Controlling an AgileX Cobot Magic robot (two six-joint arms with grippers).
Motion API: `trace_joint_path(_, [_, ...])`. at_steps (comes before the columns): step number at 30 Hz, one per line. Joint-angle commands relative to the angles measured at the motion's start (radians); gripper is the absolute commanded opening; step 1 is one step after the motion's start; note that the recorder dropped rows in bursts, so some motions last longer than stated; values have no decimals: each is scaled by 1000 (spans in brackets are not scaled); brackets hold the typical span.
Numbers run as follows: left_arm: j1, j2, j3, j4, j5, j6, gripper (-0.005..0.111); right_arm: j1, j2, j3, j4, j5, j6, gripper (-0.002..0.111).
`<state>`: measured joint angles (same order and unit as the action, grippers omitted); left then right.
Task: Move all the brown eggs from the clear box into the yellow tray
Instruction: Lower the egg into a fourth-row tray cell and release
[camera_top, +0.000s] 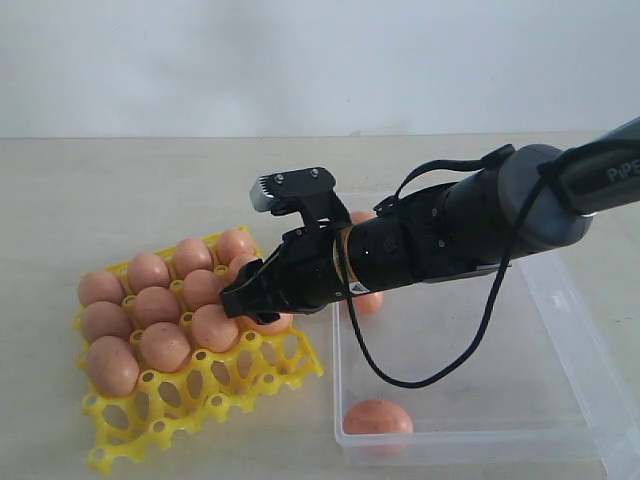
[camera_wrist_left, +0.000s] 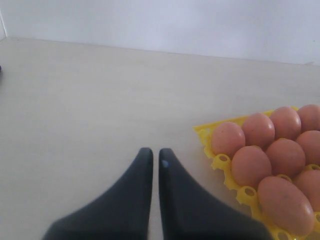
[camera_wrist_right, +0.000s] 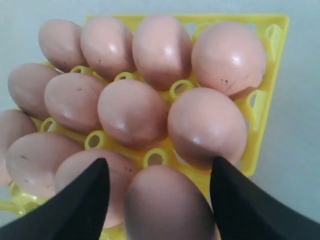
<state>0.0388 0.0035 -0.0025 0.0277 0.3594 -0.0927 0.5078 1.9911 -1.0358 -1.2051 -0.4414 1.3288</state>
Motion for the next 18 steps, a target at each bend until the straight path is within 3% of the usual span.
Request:
trace_joint_path(1, [3,-3,3,-2,-4,5,4,3,-22,-4,-9,-7,27,53])
trace_joint_path(18, [3,-3,3,-2,-4,5,4,3,-215,0,-11,148,56,49])
